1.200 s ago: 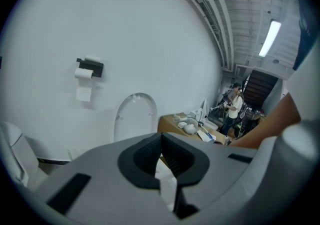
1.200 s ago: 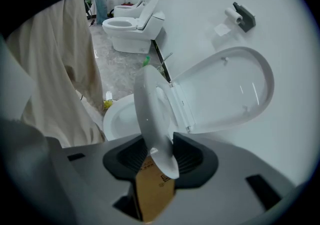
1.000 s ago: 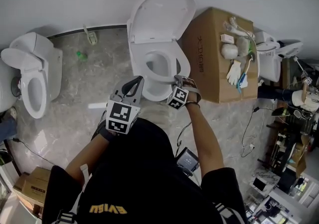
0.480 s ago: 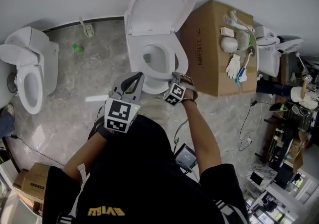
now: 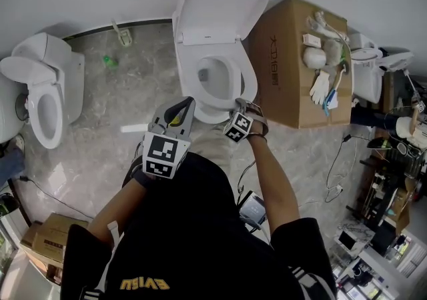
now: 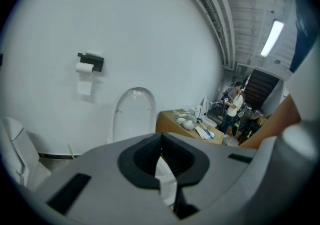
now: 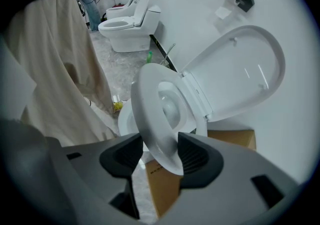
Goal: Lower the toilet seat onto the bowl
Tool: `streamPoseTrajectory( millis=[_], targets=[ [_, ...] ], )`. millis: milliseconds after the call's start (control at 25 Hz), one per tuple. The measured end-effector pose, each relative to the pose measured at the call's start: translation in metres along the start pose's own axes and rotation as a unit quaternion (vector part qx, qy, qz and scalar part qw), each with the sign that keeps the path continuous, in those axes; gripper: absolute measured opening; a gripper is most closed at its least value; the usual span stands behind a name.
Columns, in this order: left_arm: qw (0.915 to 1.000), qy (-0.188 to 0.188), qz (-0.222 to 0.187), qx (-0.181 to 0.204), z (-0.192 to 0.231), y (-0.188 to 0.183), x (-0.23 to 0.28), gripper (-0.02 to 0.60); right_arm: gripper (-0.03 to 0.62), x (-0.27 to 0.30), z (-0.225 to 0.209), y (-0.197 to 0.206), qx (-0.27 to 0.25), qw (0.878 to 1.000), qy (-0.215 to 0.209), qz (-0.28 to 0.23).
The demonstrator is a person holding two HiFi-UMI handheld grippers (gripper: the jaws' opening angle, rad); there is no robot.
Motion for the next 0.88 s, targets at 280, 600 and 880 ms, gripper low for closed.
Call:
streamPoseTrajectory(
  millis=[280,600,880],
  targets=[
    [1.0,-0.002,0.007,0.0,-0.001,0.002,0.002,0.011,0.219,0.003,0.01,0.005,0.003,1.0,-0.014,0.008],
    [0.9997,0.002,0.019,-0.015,0.0,0.011,0.006,0.011,0.23,0.008,0.026,0.007,0.015,0.999,-0.036,0.003],
    [0.9996,0.01,0.025,-0.008,-0.005,0.006,0.023,0.011,0.233,0.014,0.036,0.015,0.028,0.998,-0.062,0.007]
  ],
)
Point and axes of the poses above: the fingertips, and each gripper's own axes: x forward along the fingers, z to its left, y out of its underside, the point moved 7 cm from there along -x, backward along the fingers, and after that the axes turned 14 degrees about y, right-handed, at the moved point
